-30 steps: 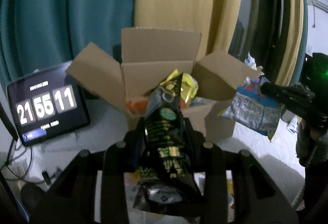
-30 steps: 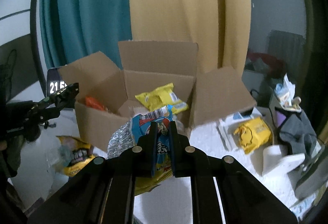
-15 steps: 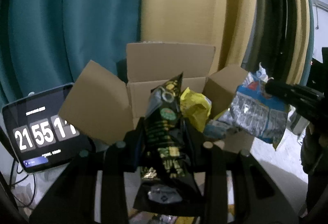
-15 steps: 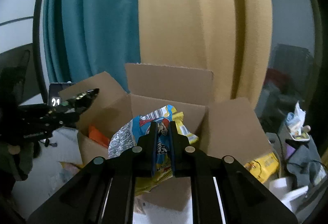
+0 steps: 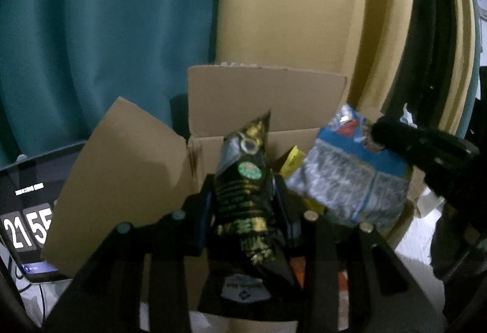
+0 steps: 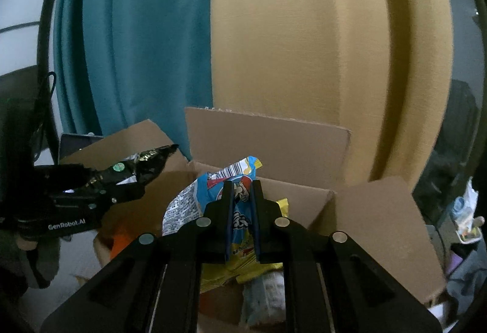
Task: Organize snacks
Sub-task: 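Lower both packets into the box and open both tools, then move both tools back toward the remaining snacks on the table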
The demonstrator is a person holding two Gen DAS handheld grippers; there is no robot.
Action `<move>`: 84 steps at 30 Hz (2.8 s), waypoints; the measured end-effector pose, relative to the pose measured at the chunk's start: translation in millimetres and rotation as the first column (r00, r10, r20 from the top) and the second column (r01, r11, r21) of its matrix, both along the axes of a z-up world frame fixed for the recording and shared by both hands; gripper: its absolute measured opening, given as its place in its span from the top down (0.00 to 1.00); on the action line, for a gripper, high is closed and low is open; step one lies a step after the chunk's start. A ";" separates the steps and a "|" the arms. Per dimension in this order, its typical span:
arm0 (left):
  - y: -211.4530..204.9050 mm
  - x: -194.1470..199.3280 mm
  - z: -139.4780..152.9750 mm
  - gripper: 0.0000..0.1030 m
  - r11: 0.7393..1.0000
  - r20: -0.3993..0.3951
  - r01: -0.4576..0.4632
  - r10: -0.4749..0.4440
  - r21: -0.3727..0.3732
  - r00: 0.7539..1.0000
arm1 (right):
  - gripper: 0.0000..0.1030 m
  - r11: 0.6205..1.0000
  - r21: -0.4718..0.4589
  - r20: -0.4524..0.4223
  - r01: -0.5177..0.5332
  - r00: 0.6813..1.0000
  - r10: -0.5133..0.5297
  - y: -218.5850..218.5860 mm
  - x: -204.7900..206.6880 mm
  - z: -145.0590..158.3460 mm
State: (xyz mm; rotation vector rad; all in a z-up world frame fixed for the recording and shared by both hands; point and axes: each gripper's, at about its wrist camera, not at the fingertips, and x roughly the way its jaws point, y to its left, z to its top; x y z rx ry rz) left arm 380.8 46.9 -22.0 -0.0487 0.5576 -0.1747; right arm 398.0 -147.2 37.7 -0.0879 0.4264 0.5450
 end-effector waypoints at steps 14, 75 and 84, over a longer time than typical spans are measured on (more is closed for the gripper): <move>6.6 -43.5 28.0 0.20 0.999 0.061 -0.017 0.020 -0.049 0.998 | 0.52 1.000 -0.007 -0.012 -0.026 1.000 0.026 1.7 -25.7 1.1; -19.2 -268.7 -96.8 0.13 0.970 -0.282 -0.048 -0.022 -0.238 0.959 | 0.40 0.999 -0.012 -0.372 -0.043 0.928 0.036 -39.9 -224.6 -98.8; -60.0 -258.9 -111.5 0.06 0.966 -0.387 -0.063 -0.042 -0.252 0.921 | 0.37 0.999 0.013 -0.394 -0.040 0.918 0.042 -71.3 -216.9 -110.7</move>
